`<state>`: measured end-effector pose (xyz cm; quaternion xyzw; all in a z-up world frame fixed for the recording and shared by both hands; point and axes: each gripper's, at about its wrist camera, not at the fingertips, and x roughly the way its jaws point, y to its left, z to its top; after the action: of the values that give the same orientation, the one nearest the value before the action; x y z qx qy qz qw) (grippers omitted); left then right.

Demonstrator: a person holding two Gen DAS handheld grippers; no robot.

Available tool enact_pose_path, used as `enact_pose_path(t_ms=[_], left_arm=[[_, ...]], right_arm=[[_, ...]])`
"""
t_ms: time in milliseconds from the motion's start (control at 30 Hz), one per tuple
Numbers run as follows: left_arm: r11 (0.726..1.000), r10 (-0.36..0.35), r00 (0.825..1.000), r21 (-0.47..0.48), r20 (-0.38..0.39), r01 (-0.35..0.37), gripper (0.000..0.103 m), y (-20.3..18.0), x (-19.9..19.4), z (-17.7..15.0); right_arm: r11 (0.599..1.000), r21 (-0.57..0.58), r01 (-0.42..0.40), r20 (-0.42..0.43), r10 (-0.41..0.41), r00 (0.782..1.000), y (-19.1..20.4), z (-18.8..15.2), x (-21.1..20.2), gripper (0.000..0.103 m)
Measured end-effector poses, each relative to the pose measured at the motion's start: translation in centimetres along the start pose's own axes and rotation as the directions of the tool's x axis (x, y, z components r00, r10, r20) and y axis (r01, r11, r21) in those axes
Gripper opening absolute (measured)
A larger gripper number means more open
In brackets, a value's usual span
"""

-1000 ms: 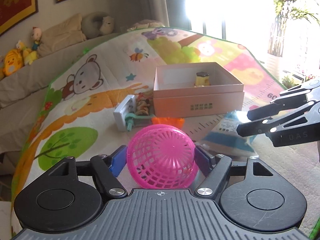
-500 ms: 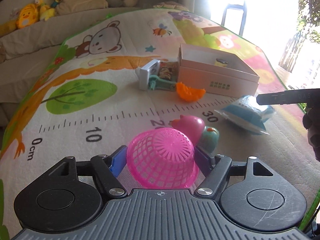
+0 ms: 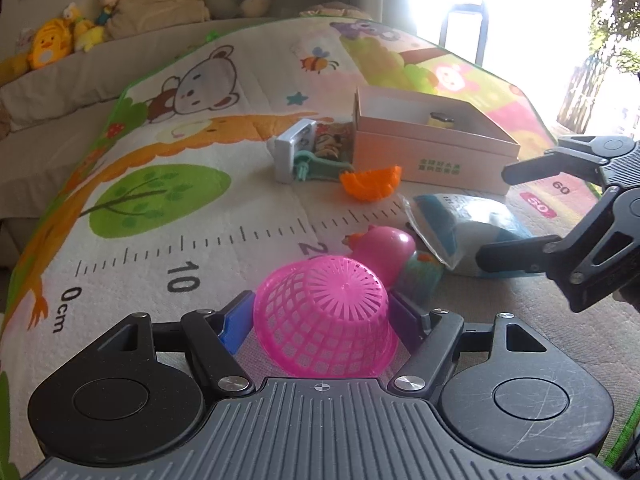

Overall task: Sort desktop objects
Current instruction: 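Drop the pink strainer into the pink box while the right gripper drops the wipes pack there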

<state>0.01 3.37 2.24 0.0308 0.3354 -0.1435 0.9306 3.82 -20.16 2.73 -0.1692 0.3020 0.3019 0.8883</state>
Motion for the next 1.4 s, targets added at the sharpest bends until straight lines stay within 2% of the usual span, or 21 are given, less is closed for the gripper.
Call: enact_pose_path(t_ms=[100, 200, 233, 367, 467, 567, 667, 767, 833, 967, 1067, 1133, 1167, 1233, 1400], left_arm=[[1.0, 0.0, 1.0, 0.002, -0.006, 0.0, 0.078, 0.0, 0.0, 0.2], [1.0, 0.002, 1.0, 0.021, -0.003, -0.001, 0.076, -0.4, -0.5, 0.4], [1.0, -0.004, 1.0, 0.025, -0.001, 0.004, 0.076, -0.5, -0.7, 0.5], [0.998, -0.064, 0.998, 0.016, 0.025, 0.064, 0.076, -1.2, -2.6, 1.5], [0.995, -0.099, 0.992, 0.027, 0.082, 0.097, 0.076, -2.1, -4.5, 3.8], [0.99, -0.141, 0.974, 0.056, 0.175, 0.133, 0.076, -3.2, -6.0, 8.0], [0.986, -0.151, 0.946, 0.108, 0.287, 0.124, 0.076, -4.8, -5.8, 12.4], [0.984, -0.179, 0.938, 0.079, 0.297, 0.163, 0.076, -5.8, -2.6, 17.2], [0.976, -0.218, 0.936, 0.053, 0.278, 0.211, 0.076, -6.4, 0.6, 19.8], [0.974, -0.222, 0.939, 0.017, 0.262, 0.226, 0.076, -7.5, 7.4, 23.8], [0.965, -0.25, 0.95, -0.038, 0.19, 0.261, 0.077, -7.8, 12.6, 25.7], [0.964, -0.252, 0.961, -0.053, 0.114, 0.26, 0.081, -7.5, 15.2, 25.6], [0.964, -0.253, 0.962, -0.058, 0.099, 0.259, 0.09, -7.0, 15.7, 25.2], [0.96, -0.262, 0.959, -0.072, 0.106, 0.271, 0.097, -5.4, 15.6, 23.7], [0.965, -0.258, 0.964, -0.025, 0.068, 0.26, 0.099, -2.5, 14.3, 19.3]], right_arm=[[1.0, 0.021, -0.01, -0.063, 0.012, 0.998, -0.9, -0.2, 2.6, 0.099], [0.995, 0.1, -0.021, -0.116, 0.032, 0.993, -1.5, -0.7, 3.0, 0.056], [0.993, 0.117, -0.017, -0.122, 0.031, 0.992, -1.6, -0.9, 2.5, 0.052], [0.985, 0.173, -0.011, -0.107, 0.03, 0.994, -1.5, -1.7, -1.6, 0.051], [0.982, 0.186, -0.019, -0.042, 0.027, 0.999, -1.5, -1.6, -6.4, 0.051], [0.971, 0.24, 0.01, 0.066, -0.027, 0.997, -3.5, 0.4, -11.5, 0.051], [0.954, 0.293, 0.059, 0.165, -0.111, 0.98, -6.3, 2.4, -14.7, 0.051], [0.929, 0.349, 0.126, 0.209, -0.208, 0.955, -9.4, 4.0, -15.6, 0.051], [0.909, 0.396, 0.132, 0.215, -0.232, 0.949, -11.6, 4.9, -14.9, 0.051], [0.882, 0.446, 0.152, 0.206, -0.267, 0.941, -15.2, 6.0, -11.7, 0.051], [0.859, 0.485, 0.166, 0.171, -0.279, 0.945, -17.5, 6.4, -8.5, 0.051], [0.841, 0.503, 0.2, 0.133, -0.303, 0.944, -18.7, 6.4, -5.9, 0.051], [0.838, 0.504, 0.21, 0.116, -0.306, 0.945, -19.3, 6.3, -4.6, 0.051], [0.844, 0.5, 0.197, 0.099, -0.281, 0.955, -20.0, 5.9, -2.4, 0.052], [0.864, 0.486, 0.132, 0.034, -0.17, 0.985, -20.0, 4.9, 3.5, 0.056]])
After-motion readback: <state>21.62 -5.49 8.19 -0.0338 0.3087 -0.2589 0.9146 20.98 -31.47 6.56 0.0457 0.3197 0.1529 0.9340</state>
